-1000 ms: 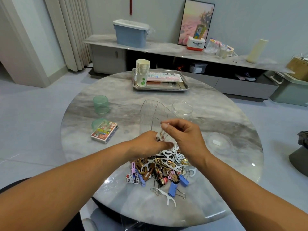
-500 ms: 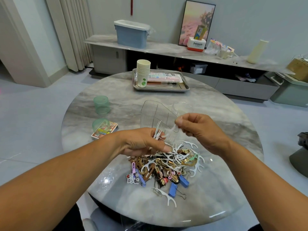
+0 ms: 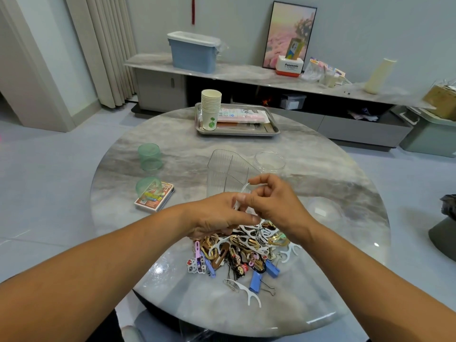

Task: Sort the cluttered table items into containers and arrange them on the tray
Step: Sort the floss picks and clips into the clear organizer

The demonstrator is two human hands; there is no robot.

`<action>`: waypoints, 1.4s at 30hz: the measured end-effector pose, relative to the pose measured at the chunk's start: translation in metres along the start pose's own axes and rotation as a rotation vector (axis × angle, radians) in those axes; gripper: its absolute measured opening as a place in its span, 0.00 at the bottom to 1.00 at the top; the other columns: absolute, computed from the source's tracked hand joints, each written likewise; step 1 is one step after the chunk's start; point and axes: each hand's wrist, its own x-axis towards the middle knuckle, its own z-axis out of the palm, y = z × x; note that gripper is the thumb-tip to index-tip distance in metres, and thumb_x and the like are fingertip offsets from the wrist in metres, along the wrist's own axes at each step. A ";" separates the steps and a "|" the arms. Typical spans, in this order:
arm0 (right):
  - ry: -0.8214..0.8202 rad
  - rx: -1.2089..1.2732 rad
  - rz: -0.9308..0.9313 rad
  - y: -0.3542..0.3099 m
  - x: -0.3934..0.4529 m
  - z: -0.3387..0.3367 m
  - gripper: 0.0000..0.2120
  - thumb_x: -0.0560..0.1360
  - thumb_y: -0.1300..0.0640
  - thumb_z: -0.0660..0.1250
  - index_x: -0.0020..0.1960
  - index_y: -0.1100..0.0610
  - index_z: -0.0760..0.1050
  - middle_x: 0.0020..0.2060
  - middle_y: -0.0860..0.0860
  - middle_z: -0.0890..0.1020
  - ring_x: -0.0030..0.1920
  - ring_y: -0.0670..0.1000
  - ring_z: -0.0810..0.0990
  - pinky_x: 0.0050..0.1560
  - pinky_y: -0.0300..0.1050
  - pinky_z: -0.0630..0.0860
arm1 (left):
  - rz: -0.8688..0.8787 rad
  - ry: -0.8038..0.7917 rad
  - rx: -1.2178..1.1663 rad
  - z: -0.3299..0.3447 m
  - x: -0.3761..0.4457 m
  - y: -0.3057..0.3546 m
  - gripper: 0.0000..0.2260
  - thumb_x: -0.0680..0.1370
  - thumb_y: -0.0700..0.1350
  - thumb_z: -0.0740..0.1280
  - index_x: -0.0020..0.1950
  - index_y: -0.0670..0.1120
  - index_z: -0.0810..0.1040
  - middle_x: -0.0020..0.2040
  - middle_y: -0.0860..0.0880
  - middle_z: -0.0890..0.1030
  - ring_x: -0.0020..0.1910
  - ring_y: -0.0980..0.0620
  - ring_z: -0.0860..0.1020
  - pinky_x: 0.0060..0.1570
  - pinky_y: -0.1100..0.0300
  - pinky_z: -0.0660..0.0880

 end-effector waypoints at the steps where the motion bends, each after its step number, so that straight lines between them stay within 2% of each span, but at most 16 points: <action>1: -0.022 0.031 0.023 0.000 -0.001 0.003 0.20 0.71 0.54 0.79 0.59 0.55 0.76 0.37 0.54 0.80 0.32 0.44 0.77 0.34 0.37 0.73 | 0.033 0.033 0.047 0.002 0.001 0.000 0.12 0.76 0.39 0.74 0.58 0.50 0.82 0.39 0.55 0.75 0.35 0.59 0.71 0.33 0.65 0.69; 4: -0.036 0.111 0.012 0.004 -0.002 0.013 0.11 0.73 0.56 0.77 0.49 0.61 0.81 0.36 0.56 0.84 0.30 0.43 0.78 0.31 0.34 0.72 | 0.104 0.081 0.079 0.009 0.005 -0.003 0.16 0.72 0.30 0.74 0.54 0.47 0.81 0.36 0.59 0.81 0.37 0.63 0.79 0.39 0.67 0.76; 7: 0.008 0.102 0.009 0.008 -0.002 0.020 0.12 0.74 0.55 0.77 0.43 0.63 0.80 0.32 0.54 0.83 0.28 0.44 0.75 0.30 0.36 0.72 | 0.136 0.161 0.098 0.010 0.006 -0.005 0.14 0.69 0.26 0.74 0.51 0.37 0.80 0.42 0.45 0.82 0.43 0.51 0.81 0.48 0.52 0.81; 8: 0.010 0.099 0.010 0.010 -0.002 0.020 0.12 0.74 0.55 0.76 0.43 0.64 0.81 0.32 0.53 0.82 0.28 0.45 0.74 0.30 0.37 0.72 | 0.148 0.185 0.099 0.009 0.006 -0.006 0.14 0.67 0.26 0.74 0.49 0.37 0.79 0.41 0.44 0.82 0.42 0.51 0.81 0.46 0.54 0.80; 11: -0.025 0.117 0.014 0.012 -0.002 0.022 0.08 0.76 0.55 0.75 0.43 0.59 0.84 0.31 0.50 0.82 0.29 0.44 0.75 0.31 0.36 0.72 | 0.083 0.298 0.072 0.008 0.005 -0.009 0.26 0.65 0.27 0.76 0.57 0.45 0.73 0.51 0.43 0.82 0.48 0.50 0.82 0.49 0.50 0.82; 15: -0.011 0.051 -0.026 0.009 -0.001 0.023 0.05 0.77 0.54 0.73 0.44 0.54 0.86 0.35 0.51 0.86 0.34 0.47 0.82 0.35 0.40 0.77 | 0.065 0.265 0.003 0.004 0.005 -0.002 0.34 0.65 0.27 0.76 0.66 0.48 0.70 0.56 0.42 0.82 0.54 0.46 0.82 0.55 0.46 0.80; 17: 0.029 0.053 -0.044 0.006 0.002 0.022 0.06 0.78 0.54 0.72 0.46 0.54 0.86 0.37 0.52 0.86 0.35 0.49 0.84 0.36 0.41 0.80 | 0.038 0.208 -0.038 -0.005 0.002 0.007 0.37 0.67 0.29 0.78 0.70 0.49 0.69 0.59 0.42 0.81 0.57 0.45 0.83 0.57 0.51 0.81; 19: 0.096 0.123 -0.030 0.003 0.005 0.019 0.09 0.78 0.54 0.72 0.45 0.59 0.84 0.31 0.49 0.82 0.30 0.47 0.78 0.31 0.37 0.75 | -0.019 0.115 0.005 -0.021 -0.005 0.018 0.41 0.68 0.35 0.80 0.75 0.52 0.66 0.64 0.43 0.79 0.61 0.45 0.81 0.61 0.53 0.79; 22: 0.194 0.195 0.019 0.001 0.010 0.008 0.15 0.78 0.52 0.72 0.43 0.65 0.80 0.28 0.51 0.74 0.29 0.46 0.70 0.30 0.37 0.70 | -0.082 0.120 0.124 -0.061 -0.018 0.035 0.38 0.66 0.49 0.82 0.73 0.55 0.70 0.61 0.49 0.81 0.57 0.52 0.83 0.53 0.58 0.78; 24: 0.235 0.235 0.042 -0.001 0.013 0.001 0.14 0.77 0.52 0.73 0.42 0.62 0.81 0.29 0.51 0.75 0.29 0.46 0.70 0.32 0.38 0.70 | -0.097 0.284 0.168 -0.095 -0.023 0.040 0.29 0.65 0.52 0.82 0.64 0.54 0.78 0.51 0.52 0.86 0.48 0.55 0.84 0.46 0.60 0.76; 26: 0.269 0.282 0.045 -0.003 0.016 -0.004 0.13 0.77 0.52 0.73 0.43 0.62 0.81 0.29 0.51 0.75 0.30 0.46 0.70 0.33 0.39 0.70 | -0.075 0.623 0.178 -0.130 -0.022 0.029 0.20 0.68 0.47 0.82 0.56 0.50 0.80 0.44 0.49 0.84 0.41 0.52 0.81 0.40 0.60 0.73; 28: 0.300 0.316 0.036 -0.004 0.021 -0.007 0.11 0.77 0.52 0.73 0.42 0.60 0.82 0.30 0.51 0.75 0.30 0.46 0.71 0.33 0.40 0.70 | -0.064 0.993 0.183 -0.158 -0.015 0.008 0.18 0.71 0.43 0.80 0.56 0.48 0.77 0.51 0.45 0.80 0.43 0.49 0.78 0.41 0.57 0.74; 30: 0.314 0.334 0.032 -0.003 0.026 -0.010 0.11 0.77 0.52 0.74 0.41 0.59 0.82 0.31 0.51 0.76 0.30 0.46 0.71 0.34 0.40 0.70 | -0.135 1.168 0.331 -0.179 -0.007 -0.014 0.22 0.72 0.44 0.79 0.62 0.50 0.75 0.61 0.44 0.77 0.55 0.44 0.77 0.53 0.49 0.78; 34: 0.334 0.354 0.043 -0.002 0.037 -0.012 0.13 0.77 0.53 0.74 0.46 0.65 0.82 0.31 0.51 0.76 0.31 0.46 0.71 0.33 0.40 0.70 | -0.205 1.135 0.636 -0.209 0.010 -0.028 0.35 0.74 0.49 0.76 0.78 0.55 0.63 0.75 0.42 0.66 0.73 0.38 0.64 0.70 0.43 0.68; 38: 0.321 0.370 0.052 -0.002 0.051 -0.008 0.10 0.76 0.53 0.74 0.45 0.60 0.84 0.31 0.49 0.77 0.30 0.45 0.72 0.30 0.37 0.71 | -0.355 0.953 0.808 -0.233 0.028 -0.028 0.38 0.78 0.53 0.72 0.81 0.59 0.54 0.82 0.45 0.50 0.79 0.38 0.51 0.75 0.42 0.58; 42: 0.322 0.363 0.049 -0.004 0.060 -0.008 0.09 0.77 0.53 0.73 0.44 0.59 0.84 0.31 0.49 0.77 0.30 0.45 0.71 0.31 0.37 0.71 | -0.420 0.873 0.896 -0.244 0.040 -0.034 0.30 0.80 0.51 0.69 0.80 0.54 0.62 0.77 0.40 0.62 0.73 0.34 0.64 0.71 0.42 0.66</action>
